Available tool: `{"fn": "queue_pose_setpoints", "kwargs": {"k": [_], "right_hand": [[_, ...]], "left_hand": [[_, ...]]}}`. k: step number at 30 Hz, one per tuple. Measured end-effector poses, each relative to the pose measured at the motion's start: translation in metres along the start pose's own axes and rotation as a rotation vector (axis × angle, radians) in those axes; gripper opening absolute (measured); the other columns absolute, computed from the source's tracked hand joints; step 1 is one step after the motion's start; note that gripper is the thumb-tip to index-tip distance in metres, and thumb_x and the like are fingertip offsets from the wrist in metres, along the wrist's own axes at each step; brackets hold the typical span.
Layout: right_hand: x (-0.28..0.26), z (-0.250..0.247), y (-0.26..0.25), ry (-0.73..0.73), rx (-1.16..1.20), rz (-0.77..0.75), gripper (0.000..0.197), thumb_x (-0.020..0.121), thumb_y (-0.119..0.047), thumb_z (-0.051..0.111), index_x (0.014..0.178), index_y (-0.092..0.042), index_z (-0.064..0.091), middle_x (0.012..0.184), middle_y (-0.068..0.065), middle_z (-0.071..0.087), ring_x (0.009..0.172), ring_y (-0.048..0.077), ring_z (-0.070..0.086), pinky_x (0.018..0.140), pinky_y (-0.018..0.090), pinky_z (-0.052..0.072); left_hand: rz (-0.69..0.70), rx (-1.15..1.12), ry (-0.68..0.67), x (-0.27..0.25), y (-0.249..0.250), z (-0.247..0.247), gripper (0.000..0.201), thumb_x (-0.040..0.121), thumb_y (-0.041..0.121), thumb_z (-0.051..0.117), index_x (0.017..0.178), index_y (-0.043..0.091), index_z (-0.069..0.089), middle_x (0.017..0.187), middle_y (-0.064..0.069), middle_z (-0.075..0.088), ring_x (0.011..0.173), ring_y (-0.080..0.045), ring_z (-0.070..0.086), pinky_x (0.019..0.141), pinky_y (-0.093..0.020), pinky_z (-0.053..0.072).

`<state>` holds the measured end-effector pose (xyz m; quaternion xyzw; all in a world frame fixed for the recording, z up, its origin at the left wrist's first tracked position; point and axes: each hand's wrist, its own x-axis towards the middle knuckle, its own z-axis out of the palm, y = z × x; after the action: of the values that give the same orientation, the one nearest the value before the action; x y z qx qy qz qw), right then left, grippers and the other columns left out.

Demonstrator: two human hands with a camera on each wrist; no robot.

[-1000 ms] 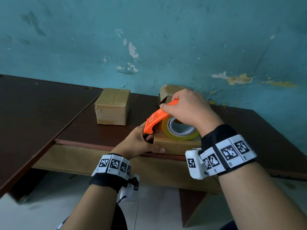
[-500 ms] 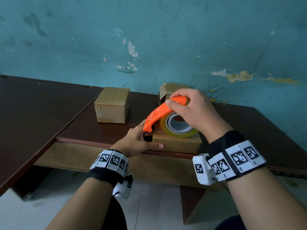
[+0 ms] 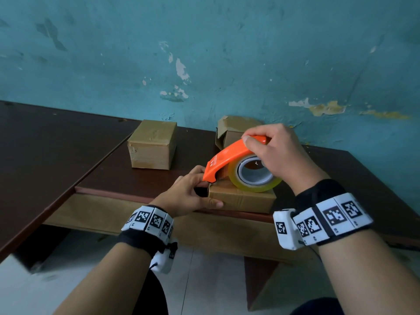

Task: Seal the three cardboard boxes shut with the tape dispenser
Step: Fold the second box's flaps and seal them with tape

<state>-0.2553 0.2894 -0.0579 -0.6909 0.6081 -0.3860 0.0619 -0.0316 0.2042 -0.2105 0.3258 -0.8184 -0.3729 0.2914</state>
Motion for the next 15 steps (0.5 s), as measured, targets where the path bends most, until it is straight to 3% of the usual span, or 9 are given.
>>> {"fn": "queue_pose_setpoints", "kwargs": {"k": [2,5,9,15], "right_hand": [[-0.001,-0.003,0.004,0.011,-0.008,-0.009,0.023,0.100,-0.033,0.064,0.114,-0.023,0.079,0.090,-0.028,0.061,0.084,-0.006,0.058,0.069,0.011,0.038],[-0.003,-0.005,0.007,0.001,0.010,-0.014,0.021,0.101,-0.032,0.063,0.114,-0.023,0.078,0.089,-0.024,0.062,0.083,-0.001,0.060,0.069,0.017,0.042],[0.003,-0.003,0.005,-0.016,-0.021,-0.016,0.023,0.100,-0.034,0.064,0.115,-0.024,0.078,0.087,-0.028,0.060,0.080,-0.007,0.058,0.068,0.010,0.038],[0.005,-0.002,0.004,-0.055,0.009,0.023,0.019,0.100,-0.035,0.063,0.108,-0.028,0.079,0.086,-0.021,0.066,0.079,0.002,0.062,0.068,0.020,0.045]], "left_hand": [[0.005,-0.009,0.001,0.000,0.000,0.001,0.062,0.064,0.078,0.084,0.114,0.042,0.073,0.135,0.018,0.049,0.128,-0.023,0.056,0.113,-0.054,0.043],[0.015,-0.018,-0.006,-0.001,0.003,0.000,0.057,0.065,0.076,0.084,0.108,0.041,0.076,0.133,0.018,0.049,0.128,-0.023,0.055,0.113,-0.055,0.042],[0.035,-0.045,-0.003,-0.003,0.008,0.000,0.050,0.065,0.074,0.085,0.103,0.044,0.075,0.132,0.014,0.050,0.127,-0.021,0.057,0.111,-0.055,0.045],[0.025,-0.050,0.005,-0.005,0.011,0.001,0.052,0.065,0.074,0.085,0.106,0.043,0.075,0.132,0.015,0.050,0.127,-0.023,0.056,0.110,-0.055,0.047]]}}
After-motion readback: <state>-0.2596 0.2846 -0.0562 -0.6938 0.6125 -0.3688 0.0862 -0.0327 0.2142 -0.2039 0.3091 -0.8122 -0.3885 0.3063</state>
